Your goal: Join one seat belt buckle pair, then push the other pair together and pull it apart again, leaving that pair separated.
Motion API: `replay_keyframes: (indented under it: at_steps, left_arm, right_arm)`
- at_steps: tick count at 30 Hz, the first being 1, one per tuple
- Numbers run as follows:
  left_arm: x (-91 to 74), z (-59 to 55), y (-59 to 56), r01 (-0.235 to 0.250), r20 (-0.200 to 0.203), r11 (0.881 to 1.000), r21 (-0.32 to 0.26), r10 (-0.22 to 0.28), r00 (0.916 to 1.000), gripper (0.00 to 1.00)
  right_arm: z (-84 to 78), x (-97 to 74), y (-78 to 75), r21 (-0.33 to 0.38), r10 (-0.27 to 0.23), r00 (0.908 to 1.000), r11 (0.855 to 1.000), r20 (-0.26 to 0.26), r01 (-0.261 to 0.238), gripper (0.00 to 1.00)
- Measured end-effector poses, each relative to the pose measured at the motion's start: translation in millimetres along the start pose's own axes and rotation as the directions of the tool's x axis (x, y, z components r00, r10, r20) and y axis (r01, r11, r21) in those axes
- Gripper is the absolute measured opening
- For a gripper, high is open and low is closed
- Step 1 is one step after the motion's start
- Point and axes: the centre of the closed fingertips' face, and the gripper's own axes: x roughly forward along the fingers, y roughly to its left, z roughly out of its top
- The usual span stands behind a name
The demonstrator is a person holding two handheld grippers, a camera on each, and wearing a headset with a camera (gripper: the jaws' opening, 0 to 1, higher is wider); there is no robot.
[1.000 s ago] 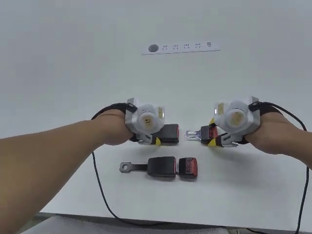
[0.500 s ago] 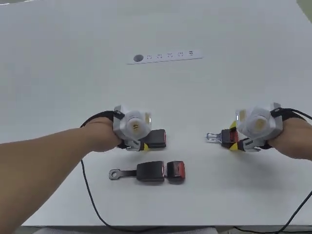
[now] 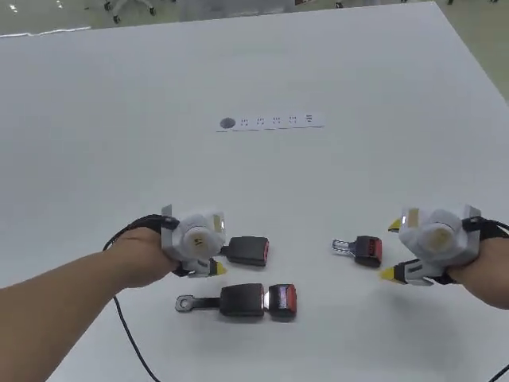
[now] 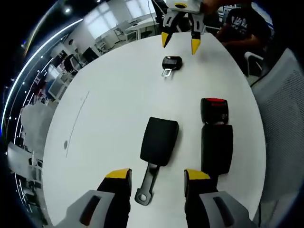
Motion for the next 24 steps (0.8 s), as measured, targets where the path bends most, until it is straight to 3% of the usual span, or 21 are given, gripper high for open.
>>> replay_keyframes:
  at_steps: [4,7,9,11,16,19,21,24]
  left_arm:
    - [-22.7,-9.0,-9.9,-0.039,0.022,0.997,-0.071,0.041,0.9989,0.55]
    - [-41.1,-12.7,-18.1,-0.069,0.06,0.986,-0.151,0.079,0.9951,0.64]
    - [-53.2,-15.5,-23.9,-0.088,0.089,0.973,-0.214,0.109,0.9901,0.69]
    - [-61.1,-18.3,-33.3,-0.081,0.116,0.963,-0.255,0.113,0.9867,0.73]
    - [-80.0,-34.8,-41.9,-0.105,0.111,0.938,-0.331,0.149,0.9825,0.8]
    - [-90.8,-48.2,-47.3,-0.114,0.104,0.928,-0.354,0.16,0.9817,0.86]
    - [-97.6,-54.8,-51.3,-0.116,0.107,0.915,-0.387,0.169,0.9797,0.89]
    - [-99.6,-63.5,-59.0,-0.112,0.102,0.91,-0.399,0.166,0.9808,0.95]
  right_arm:
    - [16.2,-7.9,18.8,0.049,-0.011,0.9984,0.999,0.056,0.008,0.54]
    - [25.2,-15.6,29.0,0.066,-0.031,0.9951,0.998,0.094,0.025,0.57]
    - [24.5,-20.9,32.5,0.089,-0.06,0.9937,0.995,0.094,0.051,0.58]
    - [26.0,-26.1,35.4,0.136,-0.09,0.9893,0.988,0.115,0.074,0.64]
    - [29.5,-40.7,48.5,0.199,-0.103,0.9802,0.978,0.169,0.068,0.77]
    - [29.2,-48.1,54.3,0.226,-0.106,0.9767,0.972,0.186,0.062,0.83]
    - [28.4,-52.1,58.1,0.242,-0.104,0.9772,0.969,0.185,0.058,0.86]
    - [28.4,-55.6,60.4,0.28,-0.113,0.9756,0.958,0.189,0.056,0.91]
